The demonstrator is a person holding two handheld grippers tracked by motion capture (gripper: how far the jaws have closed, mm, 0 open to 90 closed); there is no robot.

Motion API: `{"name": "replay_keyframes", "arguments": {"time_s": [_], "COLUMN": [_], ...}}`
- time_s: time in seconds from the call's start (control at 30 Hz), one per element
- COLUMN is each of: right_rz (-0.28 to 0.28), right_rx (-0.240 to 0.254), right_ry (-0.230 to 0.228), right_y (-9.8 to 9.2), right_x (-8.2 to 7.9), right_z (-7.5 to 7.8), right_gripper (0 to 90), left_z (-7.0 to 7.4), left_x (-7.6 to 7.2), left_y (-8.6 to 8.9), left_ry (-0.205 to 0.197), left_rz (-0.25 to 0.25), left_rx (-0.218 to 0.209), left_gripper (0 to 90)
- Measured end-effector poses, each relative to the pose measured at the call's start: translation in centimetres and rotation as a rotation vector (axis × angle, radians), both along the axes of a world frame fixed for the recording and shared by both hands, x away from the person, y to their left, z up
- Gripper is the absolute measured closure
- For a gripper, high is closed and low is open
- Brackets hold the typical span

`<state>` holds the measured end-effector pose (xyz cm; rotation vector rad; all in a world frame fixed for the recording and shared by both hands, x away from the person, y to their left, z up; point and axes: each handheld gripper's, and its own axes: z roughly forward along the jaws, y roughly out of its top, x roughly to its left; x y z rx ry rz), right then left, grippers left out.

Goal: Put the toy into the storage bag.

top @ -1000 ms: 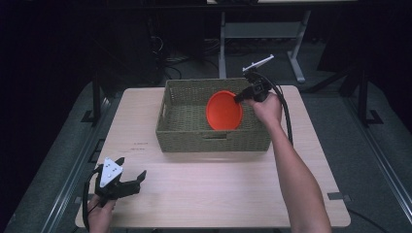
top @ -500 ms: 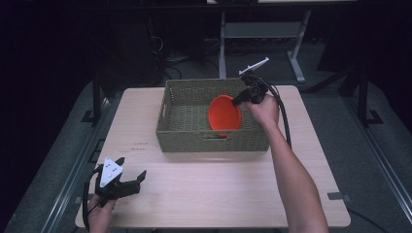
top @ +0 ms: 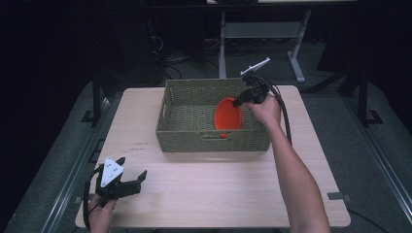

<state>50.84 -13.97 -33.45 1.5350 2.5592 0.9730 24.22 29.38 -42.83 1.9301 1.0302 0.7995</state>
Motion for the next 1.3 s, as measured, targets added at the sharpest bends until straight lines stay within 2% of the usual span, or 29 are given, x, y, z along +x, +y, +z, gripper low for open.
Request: {"name": "replay_keyframes", "arguments": {"time_s": [0.2, 0.37, 0.5, 0.8, 0.87, 1.03, 1.1, 1.17, 1.3], "right_rz": [-0.017, -0.023, -0.011, 0.016, 0.024, 0.021, 0.036, 0.052, 0.062], "right_rx": [-0.002, 0.033, 0.103, 0.135, 0.147, 0.164, 0.185, 0.187, 0.202], "right_ry": [-0.02, -0.016, -0.002, -0.006, 0.006, 0.005, 0.012, 0.027, 0.008], "right_y": [-0.7, -1.6, -2.2, -2.3, -2.4, -2.7, -3.0, -3.2, -3.7], "right_x": [-0.3, -0.4, -0.5, -1.1, -1.2, -1.7, -2.0, -2.2, -3.1], "right_z": [0.2, 0.4, 0.2, 0.0, 0.0, -0.1, -0.1, 0.0, 0.5], "right_gripper": [63.1, 60.9, 57.2, 51.8, 49.8, 42.9, 42.0, 40.1, 37.0], "left_z": [0.0, 0.0, 0.0, -0.1, -0.1, -0.1, -0.1, -0.1, -0.1], "left_x": [0.2, 0.3, 0.3, 0.2, 0.1, -0.1, 0.0, 0.0, -0.1], "left_y": [0.1, -0.2, -0.1, -0.1, -0.1, -0.1, -0.2, -0.1, -0.1], "left_ry": [0.003, 0.006, 0.002, 0.007, 0.008, -0.002, 0.002, 0.003, 0.003], "left_rz": [0.007, -0.004, -0.001, -0.002, -0.002, 0.007, 0.005, 0.002, 0.003], "left_rx": [-0.006, 0.003, -0.004, -0.002, -0.002, -0.014, -0.013, -0.006, -0.004], "left_gripper": [12.8, 12.8, 12.8, 12.8, 12.8, 12.8, 12.8, 12.8, 12.8]}}
